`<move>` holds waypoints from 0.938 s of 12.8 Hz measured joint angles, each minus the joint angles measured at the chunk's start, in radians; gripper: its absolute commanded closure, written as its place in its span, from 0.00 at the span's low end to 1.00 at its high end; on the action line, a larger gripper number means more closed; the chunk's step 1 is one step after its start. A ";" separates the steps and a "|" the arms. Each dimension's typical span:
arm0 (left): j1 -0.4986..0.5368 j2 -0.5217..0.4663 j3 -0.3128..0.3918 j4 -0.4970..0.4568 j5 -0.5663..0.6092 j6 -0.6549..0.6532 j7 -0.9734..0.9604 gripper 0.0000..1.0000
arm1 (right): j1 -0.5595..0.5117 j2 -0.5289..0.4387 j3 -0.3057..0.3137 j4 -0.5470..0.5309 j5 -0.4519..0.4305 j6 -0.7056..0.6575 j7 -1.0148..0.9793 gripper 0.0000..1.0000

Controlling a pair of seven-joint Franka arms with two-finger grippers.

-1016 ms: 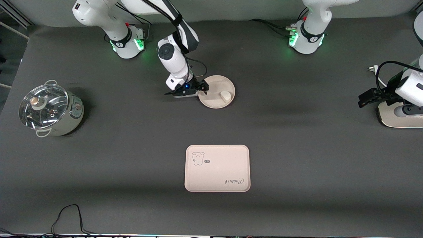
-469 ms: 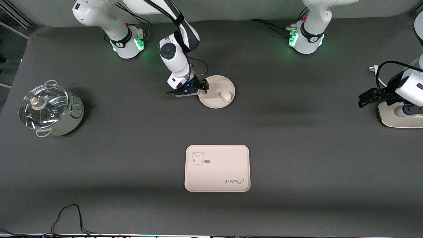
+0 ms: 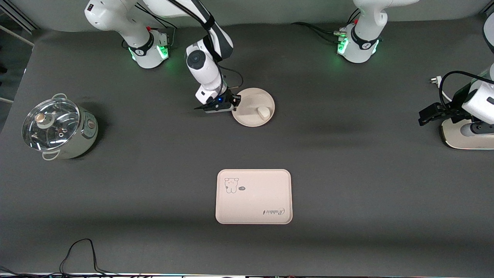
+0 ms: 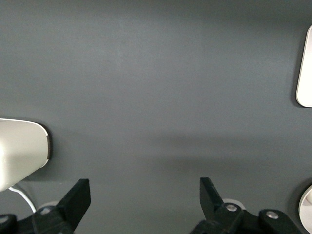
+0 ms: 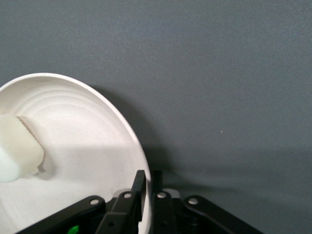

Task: Place bun in plate and plate on tray
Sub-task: 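Lower the right gripper and close it on the plate rim, then lift the plate with the right gripper and carry it over the tray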

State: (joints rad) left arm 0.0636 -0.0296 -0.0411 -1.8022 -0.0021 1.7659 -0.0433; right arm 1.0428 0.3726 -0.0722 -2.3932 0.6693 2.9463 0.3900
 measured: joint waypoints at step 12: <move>0.000 0.000 -0.001 0.001 0.000 -0.002 0.000 0.00 | -0.043 -0.264 -0.014 0.025 0.003 -0.251 0.000 1.00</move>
State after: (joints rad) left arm 0.0635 -0.0296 -0.0418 -1.8009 -0.0022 1.7640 -0.0434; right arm 1.0003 0.1086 -0.0866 -2.3680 0.6725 2.6951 0.3900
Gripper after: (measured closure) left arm 0.000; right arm 0.960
